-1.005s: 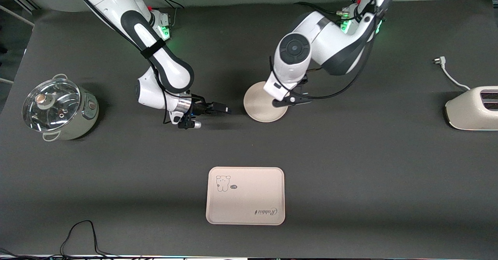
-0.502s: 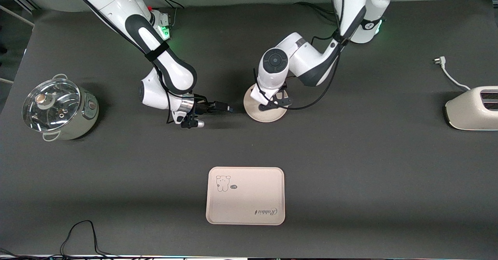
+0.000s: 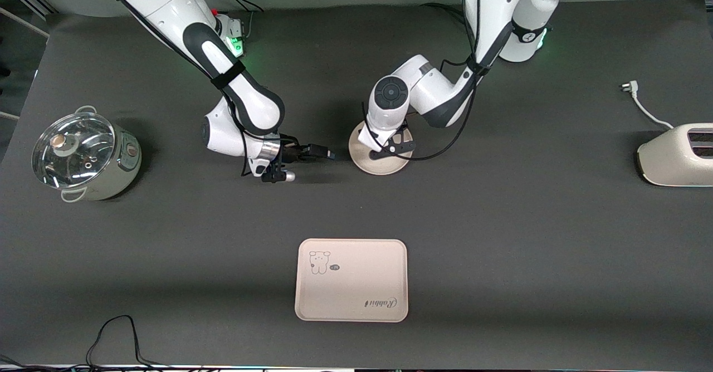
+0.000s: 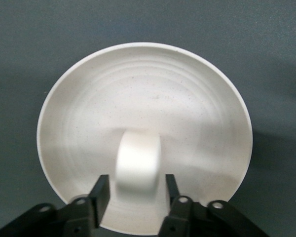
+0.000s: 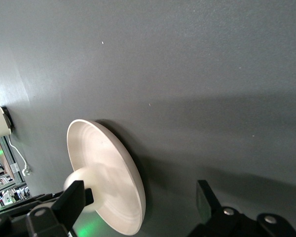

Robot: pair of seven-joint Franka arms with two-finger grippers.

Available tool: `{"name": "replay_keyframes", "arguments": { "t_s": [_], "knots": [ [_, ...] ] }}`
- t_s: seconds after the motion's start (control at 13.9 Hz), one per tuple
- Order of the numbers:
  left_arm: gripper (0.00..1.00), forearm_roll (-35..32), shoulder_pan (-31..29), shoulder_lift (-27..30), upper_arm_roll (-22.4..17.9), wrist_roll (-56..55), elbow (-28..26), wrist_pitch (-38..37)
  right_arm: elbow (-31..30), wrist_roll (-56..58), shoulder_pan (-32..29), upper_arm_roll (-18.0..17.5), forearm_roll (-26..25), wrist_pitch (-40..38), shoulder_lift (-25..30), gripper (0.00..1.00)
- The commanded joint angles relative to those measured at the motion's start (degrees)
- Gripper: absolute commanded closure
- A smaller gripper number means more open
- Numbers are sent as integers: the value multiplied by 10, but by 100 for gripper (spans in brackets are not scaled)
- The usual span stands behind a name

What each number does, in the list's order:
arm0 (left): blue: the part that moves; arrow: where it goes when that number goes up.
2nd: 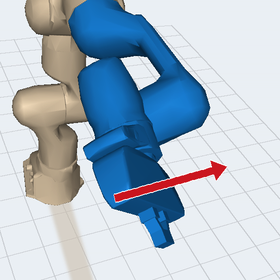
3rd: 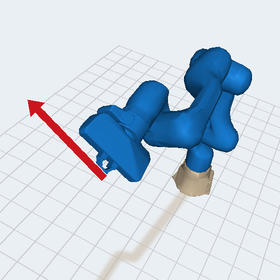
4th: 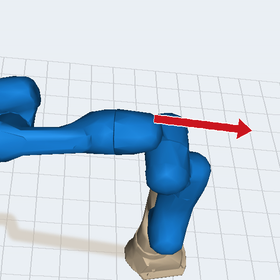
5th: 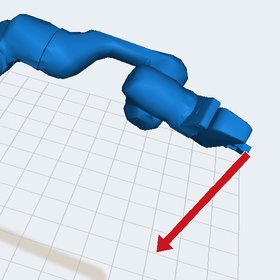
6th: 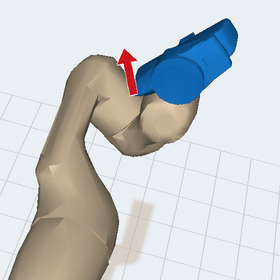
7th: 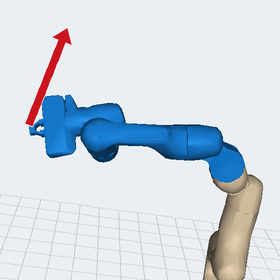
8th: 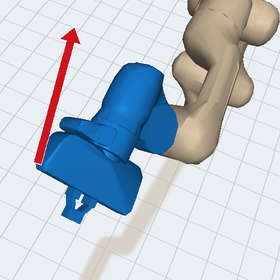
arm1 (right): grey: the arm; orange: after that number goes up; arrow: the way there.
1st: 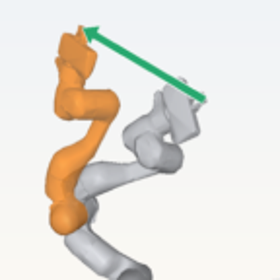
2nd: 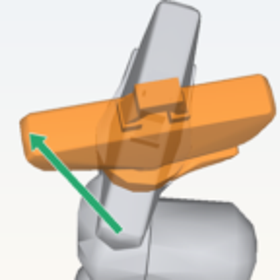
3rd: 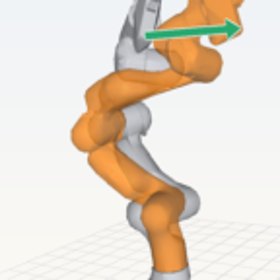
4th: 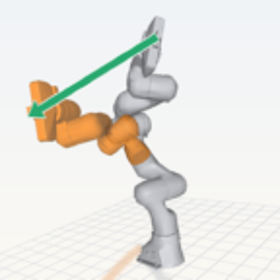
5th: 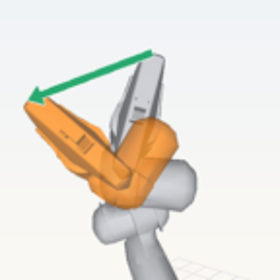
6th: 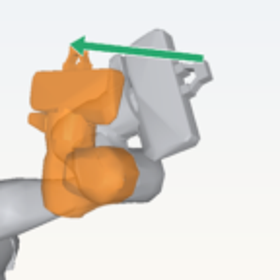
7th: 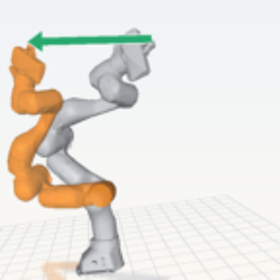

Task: Place bun in plate and plate on tray
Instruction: 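Release the bun onto the plate and raise the left gripper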

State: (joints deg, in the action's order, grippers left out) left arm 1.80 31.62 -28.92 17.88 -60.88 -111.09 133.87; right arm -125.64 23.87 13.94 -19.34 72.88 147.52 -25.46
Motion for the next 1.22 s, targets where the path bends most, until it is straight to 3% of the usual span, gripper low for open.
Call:
{"name": "replay_keyframes", "arguments": {
  "t_s": [0.0,0.22,0.65,0.93,1.15],
  "knots": [
    [1,-9,6,11,-7,-20,-6,0,6,14,3,0,18,10,2,0],
    [0,-13,-19,46,-14,-6,33,-107,11,19,5,1,38,13,2,0],
    [0,-26,-188,110,-13,217,187,-382,11,18,71,-1,76,60,-10,0],
    [0,-57,-288,153,-14,358,193,-398,20,18,119,-2,101,109,-27,1],
    [0,-65,-370,193,-14,456,178,-404,30,20,125,-15,100,155,-55,10]
  ]
}}
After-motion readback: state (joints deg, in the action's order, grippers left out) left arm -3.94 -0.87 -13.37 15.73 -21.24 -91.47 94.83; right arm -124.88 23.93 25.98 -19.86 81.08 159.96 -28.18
